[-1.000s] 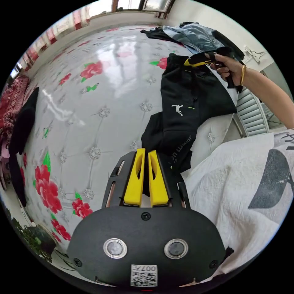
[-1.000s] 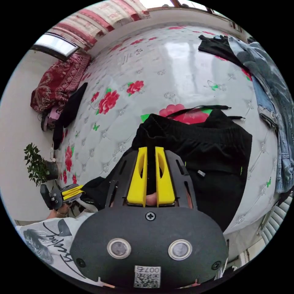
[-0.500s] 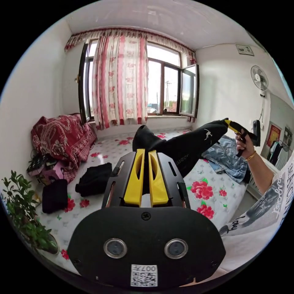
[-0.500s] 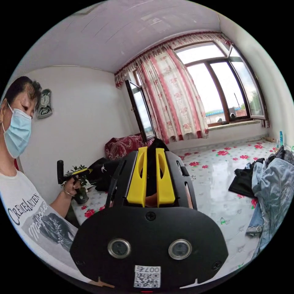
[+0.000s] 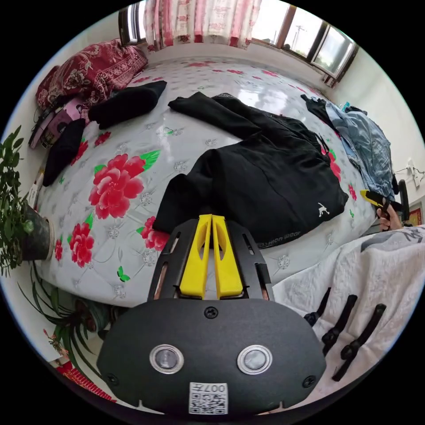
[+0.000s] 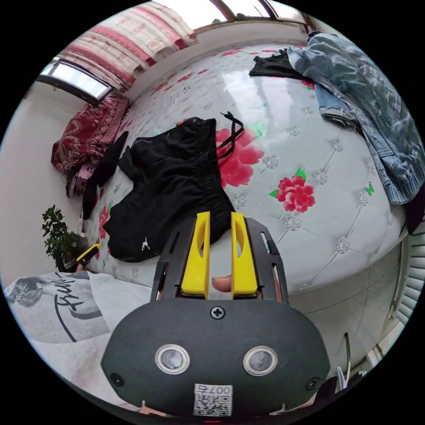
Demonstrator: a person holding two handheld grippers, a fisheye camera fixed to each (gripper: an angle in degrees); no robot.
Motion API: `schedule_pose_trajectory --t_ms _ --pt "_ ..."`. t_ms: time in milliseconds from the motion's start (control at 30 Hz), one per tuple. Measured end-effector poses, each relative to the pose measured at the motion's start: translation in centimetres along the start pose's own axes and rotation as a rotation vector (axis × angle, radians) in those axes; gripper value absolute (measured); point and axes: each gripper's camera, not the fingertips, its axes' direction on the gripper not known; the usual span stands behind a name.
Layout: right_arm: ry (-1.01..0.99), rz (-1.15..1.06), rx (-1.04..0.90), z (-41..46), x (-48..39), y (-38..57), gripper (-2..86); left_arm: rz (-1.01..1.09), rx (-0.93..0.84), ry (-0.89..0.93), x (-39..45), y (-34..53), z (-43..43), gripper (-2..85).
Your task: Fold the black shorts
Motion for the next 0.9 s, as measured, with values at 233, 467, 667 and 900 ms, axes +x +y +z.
schedule_pose_trajectory --t_ms 233,467,667,900 --pt "0.052 -0.213 -0.011 4.1 -7.8 -7.9 1.9 -0.008 0.02 -0.001 0.7 -7.4 1.0 -1.0" --pt "0.153 -0.299 -0.263 14.2 -12.7 -11.4 1.2 -0.14 -0.238 -0.159 -0.1 -7.8 7.8 -1.0" --pt "0.134 -0.233 -0.355 13.8 -10.8 -10.8 0.0 -0.191 -0.286 -0.274 -2.4 -6.1 4.5 -1.0" --pt "0.054 -0.273 -0.002 8.5 -14.8 -15.9 -0.2 -0.086 0.101 -0.042 -1.0 -16.6 -1.7 -0.8"
